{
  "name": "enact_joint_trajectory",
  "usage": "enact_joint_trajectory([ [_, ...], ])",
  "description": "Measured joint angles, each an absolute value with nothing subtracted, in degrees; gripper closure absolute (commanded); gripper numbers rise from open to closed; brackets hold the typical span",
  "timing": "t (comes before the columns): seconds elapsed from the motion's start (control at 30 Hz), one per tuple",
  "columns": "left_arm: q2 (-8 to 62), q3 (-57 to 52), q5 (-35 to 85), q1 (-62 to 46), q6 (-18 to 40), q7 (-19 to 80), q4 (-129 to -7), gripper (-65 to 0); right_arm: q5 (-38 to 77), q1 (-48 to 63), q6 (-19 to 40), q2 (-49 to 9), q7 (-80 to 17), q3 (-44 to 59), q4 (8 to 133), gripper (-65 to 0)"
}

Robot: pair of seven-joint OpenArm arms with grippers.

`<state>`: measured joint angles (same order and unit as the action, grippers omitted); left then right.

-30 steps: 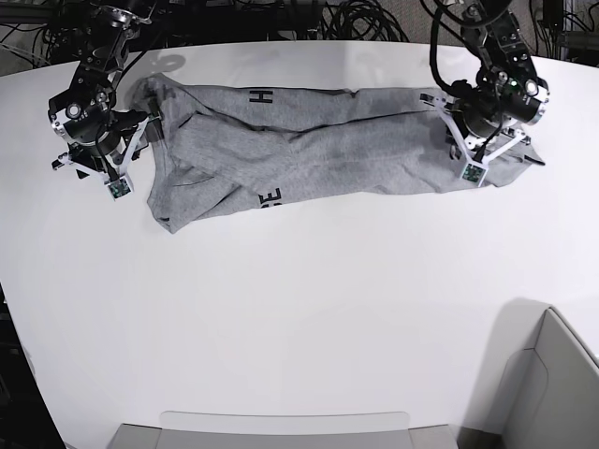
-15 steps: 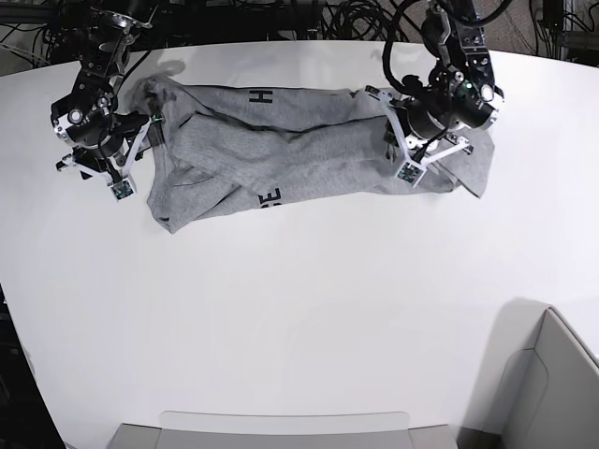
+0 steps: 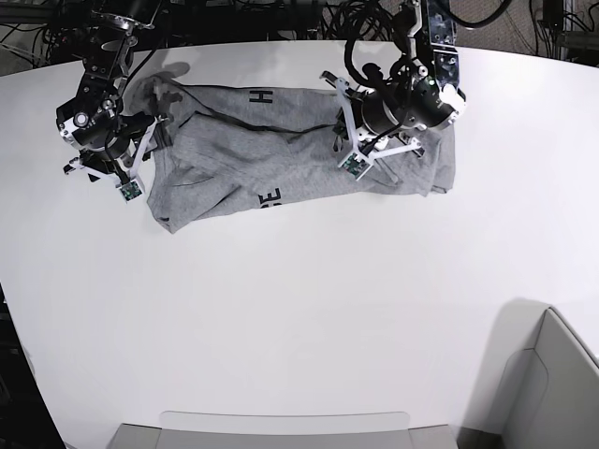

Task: Fold the T-shirt properly
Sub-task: 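Fold the strip end with the left gripper toward the right gripper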

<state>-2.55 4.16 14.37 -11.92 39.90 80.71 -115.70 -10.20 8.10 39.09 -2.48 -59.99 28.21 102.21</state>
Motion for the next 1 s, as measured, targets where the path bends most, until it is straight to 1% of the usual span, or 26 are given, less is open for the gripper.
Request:
enact_joint_trajectory([
  [0.07, -2.39, 4.4, 14.06, -11.92, 39.88, 79.2, -115.68, 0.0, -10.2, 8.12, 39.09, -2.35, -60.01, 28.14, 102.21, -31.0],
  [0.3, -0.82, 10.79, 14.02, -12.08, 39.9, 78.17, -115.61, 0.0, -10.26, 8.1, 39.11, -2.5, -60.01, 28.16, 102.21, -31.0],
  [0.53, -0.8, 10.72, 14.09, -11.77, 39.9, 78.28, -112.2, 0.0, -10.26, 7.64, 39.11, -2.48, -60.03, 28.16, 102.21, -31.0],
  [0.67, -0.8, 10.72, 14.17, -11.92, 39.88, 78.37, -112.2, -19.1, -10.26, 7.62, 39.11, -2.48, -60.03, 28.16, 102.21, -31.0],
  [0.7, -0.8, 10.72, 14.24, -11.92, 39.88, 78.43, -112.22, -22.9, -10.26, 7.62, 39.11, -2.5, -60.01, 28.16, 102.21, -31.0],
  [0.73, -0.78, 10.72, 14.39, -11.97, 39.88, 78.41, -112.22, -24.0, -10.26, 7.62, 39.11, -2.5, -60.01, 28.16, 102.21, -31.0],
  [0.8, -0.8, 10.9, 14.41, -12.1, 39.88, 78.46, -112.9, -22.8, -10.26, 7.62, 39.09, -2.5, -60.03, 28.16, 102.21, -31.0],
  [0.9, -0.82, 10.94, 15.9, -13.21, 39.88, 78.41, -115.96, -18.8, -10.24, 7.6, 39.11, -2.5, -60.01, 28.16, 102.21, -31.0],
  [1.0, -0.82, 10.13, 18.28, -14.46, 39.9, 79.02, -116.05, -15.2, -10.26, 7.6, 39.11, -2.5, -60.03, 28.16, 102.21, -31.0],
])
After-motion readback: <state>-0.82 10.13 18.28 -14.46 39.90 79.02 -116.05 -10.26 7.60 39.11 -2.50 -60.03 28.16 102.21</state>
